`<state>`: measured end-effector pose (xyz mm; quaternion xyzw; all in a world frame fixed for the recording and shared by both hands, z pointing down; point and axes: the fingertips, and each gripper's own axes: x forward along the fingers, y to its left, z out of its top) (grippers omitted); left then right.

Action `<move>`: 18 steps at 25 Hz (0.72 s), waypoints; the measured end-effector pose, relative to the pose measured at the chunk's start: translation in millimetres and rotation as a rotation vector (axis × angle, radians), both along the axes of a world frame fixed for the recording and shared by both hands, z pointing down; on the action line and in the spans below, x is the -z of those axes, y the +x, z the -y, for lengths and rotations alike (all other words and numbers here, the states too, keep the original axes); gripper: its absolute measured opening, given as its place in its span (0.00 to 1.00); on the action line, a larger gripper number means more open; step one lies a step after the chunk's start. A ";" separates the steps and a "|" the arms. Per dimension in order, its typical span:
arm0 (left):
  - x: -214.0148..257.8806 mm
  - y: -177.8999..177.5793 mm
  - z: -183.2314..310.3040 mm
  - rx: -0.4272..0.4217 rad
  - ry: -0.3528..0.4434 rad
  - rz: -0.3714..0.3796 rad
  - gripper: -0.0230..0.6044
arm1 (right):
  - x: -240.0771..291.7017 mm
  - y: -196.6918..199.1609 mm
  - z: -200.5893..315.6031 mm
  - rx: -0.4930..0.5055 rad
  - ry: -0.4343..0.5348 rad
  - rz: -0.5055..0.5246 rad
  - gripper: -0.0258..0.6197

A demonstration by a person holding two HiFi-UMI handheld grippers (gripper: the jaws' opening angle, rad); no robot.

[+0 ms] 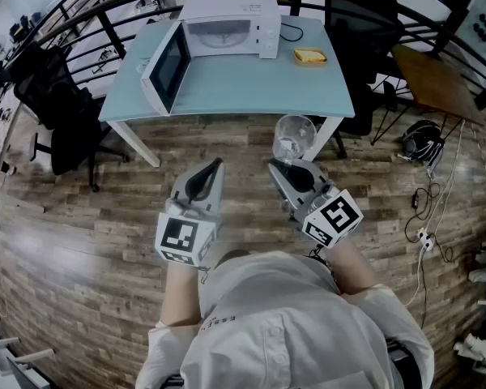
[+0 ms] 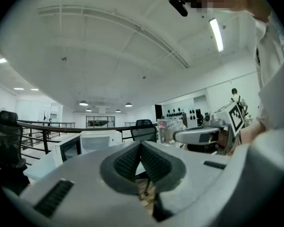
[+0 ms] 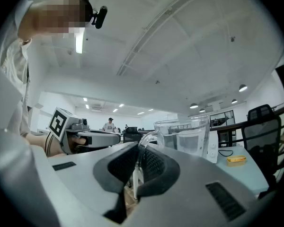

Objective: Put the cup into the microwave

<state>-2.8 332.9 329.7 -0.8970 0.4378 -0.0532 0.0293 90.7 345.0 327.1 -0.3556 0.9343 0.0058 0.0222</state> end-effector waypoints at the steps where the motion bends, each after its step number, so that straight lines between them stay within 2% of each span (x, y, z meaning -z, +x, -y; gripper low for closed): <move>1: 0.5 0.9 1.4 -0.001 0.001 0.000 0.04 | 0.5 0.8 1.0 -0.002 0.004 -0.001 0.07; 18: -7.6 -5.2 8.5 0.008 -0.036 0.012 0.04 | -5.2 -5.1 8.2 0.005 -0.015 0.016 0.07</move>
